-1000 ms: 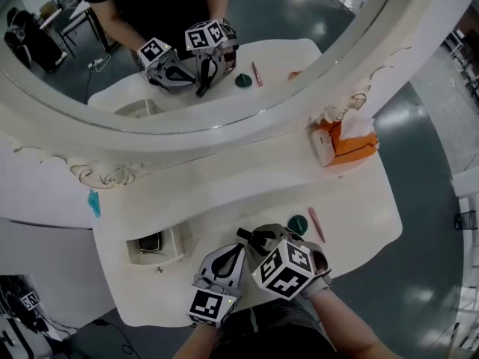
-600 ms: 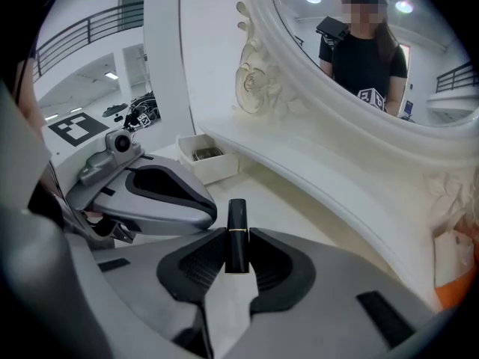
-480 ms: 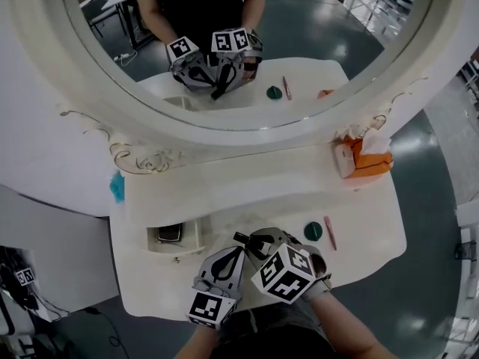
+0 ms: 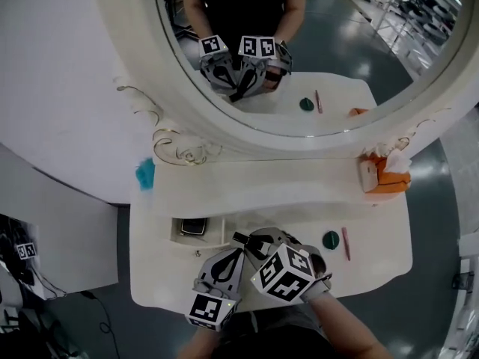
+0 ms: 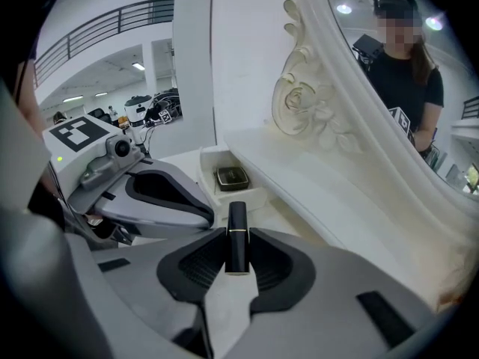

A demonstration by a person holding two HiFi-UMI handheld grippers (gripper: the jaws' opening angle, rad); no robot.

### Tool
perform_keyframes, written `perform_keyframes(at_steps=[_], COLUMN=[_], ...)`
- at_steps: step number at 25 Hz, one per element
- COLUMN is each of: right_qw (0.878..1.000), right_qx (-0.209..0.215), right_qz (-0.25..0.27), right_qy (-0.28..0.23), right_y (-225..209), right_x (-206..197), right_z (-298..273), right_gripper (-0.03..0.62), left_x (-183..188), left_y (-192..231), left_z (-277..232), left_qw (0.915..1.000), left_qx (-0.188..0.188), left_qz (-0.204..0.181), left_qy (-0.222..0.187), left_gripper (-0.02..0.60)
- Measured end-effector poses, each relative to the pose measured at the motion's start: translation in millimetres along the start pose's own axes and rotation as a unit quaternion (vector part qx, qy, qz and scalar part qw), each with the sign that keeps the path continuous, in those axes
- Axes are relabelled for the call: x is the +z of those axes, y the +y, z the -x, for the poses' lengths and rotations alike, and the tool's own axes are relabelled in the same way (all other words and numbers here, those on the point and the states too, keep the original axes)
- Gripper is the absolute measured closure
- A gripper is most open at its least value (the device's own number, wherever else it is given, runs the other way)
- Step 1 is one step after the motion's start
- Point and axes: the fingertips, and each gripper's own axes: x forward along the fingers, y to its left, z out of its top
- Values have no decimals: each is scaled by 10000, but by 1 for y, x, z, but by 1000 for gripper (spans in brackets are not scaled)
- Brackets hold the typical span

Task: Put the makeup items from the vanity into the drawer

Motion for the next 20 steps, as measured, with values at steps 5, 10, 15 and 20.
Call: perform_keyframes(at_steps=[5, 10, 15, 20], right_qw=[9996, 9985, 9972, 9964], right_qx=[121, 246, 356, 444], right_qz=[252, 489, 646, 718], right_qy=[-45, -94, -105, -115], right_y=[11, 20, 30, 36], right_x=[23, 44, 58, 68], right_z=[-11, -20, -30, -38], right_gripper=[488, 488, 488, 488], left_x=[2, 3, 3, 3], left_y=[19, 36, 51, 61], left_z=[17, 32, 45, 54], left_qw=[9995, 9985, 9971, 9959], left_qx=[286, 538, 732, 870], left_qz=[87, 91, 155, 189], left_qy=[-77, -106, -166, -181], left_gripper=[568, 568, 569, 568])
